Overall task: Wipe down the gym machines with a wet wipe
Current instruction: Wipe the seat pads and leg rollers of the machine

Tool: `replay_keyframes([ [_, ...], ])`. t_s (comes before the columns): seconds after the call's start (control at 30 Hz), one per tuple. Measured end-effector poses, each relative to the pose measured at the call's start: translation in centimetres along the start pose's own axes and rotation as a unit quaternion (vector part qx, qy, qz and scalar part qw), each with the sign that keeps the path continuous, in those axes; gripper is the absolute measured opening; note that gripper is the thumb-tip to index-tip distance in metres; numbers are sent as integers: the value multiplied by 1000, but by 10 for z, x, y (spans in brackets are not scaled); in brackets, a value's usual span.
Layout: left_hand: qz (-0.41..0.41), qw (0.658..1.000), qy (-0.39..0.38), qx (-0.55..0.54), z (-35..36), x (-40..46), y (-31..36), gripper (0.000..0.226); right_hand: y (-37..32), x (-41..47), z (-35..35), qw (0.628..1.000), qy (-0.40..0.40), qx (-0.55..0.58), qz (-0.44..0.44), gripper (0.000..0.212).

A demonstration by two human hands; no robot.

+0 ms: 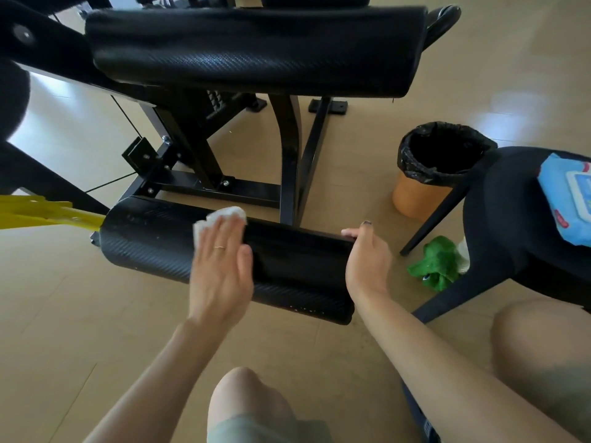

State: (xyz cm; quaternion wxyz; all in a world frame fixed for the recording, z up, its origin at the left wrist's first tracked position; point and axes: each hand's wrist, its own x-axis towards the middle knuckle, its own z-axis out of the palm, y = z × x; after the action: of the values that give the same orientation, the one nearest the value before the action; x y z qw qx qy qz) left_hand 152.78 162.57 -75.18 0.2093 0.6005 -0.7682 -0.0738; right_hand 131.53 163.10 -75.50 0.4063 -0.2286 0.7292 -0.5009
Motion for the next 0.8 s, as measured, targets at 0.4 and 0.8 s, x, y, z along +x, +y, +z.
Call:
replay_keyframes([
  [0.4, 90, 994, -55, 21, 16, -21, 31, 53, 6, 1, -3, 999, -4, 4, -31, 46],
  [0.8, -34, 997, -67, -29, 15, -21, 59, 57, 7, 8, -3, 998, -52, -30, -37, 28],
])
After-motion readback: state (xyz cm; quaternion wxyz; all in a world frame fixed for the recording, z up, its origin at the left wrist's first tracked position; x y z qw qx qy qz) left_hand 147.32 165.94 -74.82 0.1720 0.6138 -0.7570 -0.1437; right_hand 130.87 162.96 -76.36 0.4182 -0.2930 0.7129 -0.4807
